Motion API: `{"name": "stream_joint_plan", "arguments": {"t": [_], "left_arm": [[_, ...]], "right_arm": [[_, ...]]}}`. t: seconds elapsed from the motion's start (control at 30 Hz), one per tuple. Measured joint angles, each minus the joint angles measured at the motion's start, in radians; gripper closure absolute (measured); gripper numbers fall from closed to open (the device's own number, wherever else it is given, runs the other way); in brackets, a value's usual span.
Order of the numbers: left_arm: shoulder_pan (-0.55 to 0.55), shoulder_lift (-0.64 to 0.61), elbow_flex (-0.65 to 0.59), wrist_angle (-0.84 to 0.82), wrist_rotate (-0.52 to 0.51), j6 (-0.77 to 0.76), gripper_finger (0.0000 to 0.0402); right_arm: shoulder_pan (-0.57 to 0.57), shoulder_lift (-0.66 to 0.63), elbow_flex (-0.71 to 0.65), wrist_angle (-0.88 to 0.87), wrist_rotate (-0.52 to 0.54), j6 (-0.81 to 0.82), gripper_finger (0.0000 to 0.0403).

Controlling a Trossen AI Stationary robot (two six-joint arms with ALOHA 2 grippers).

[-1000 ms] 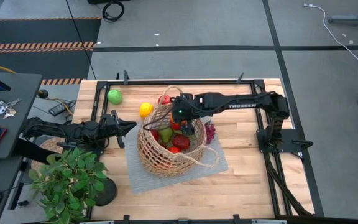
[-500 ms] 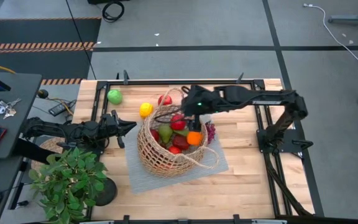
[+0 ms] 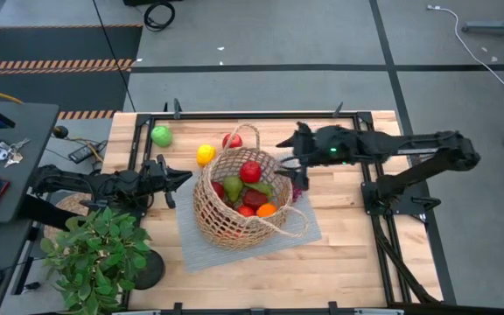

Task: Build produce basket
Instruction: Put the yellow bell pepper into the basket

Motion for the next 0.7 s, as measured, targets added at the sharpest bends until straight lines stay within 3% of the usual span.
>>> {"name": "stream_joint_plan", "arguments": {"t": [0.43, 0.7], "left_arm": [[0.0, 0.0, 0.0, 0.0, 0.0, 0.0, 0.0369], [0.0, 0.0, 0.0, 0.0, 0.0, 0.0, 0.0361]], "right_arm": [[-0.008, -0.44, -0.494, 0.434, -0.114, 0.013, 0.0019], [-0.008, -0.672, -0.71, 0.593, -0.135, 0.028, 0.0019]]}}
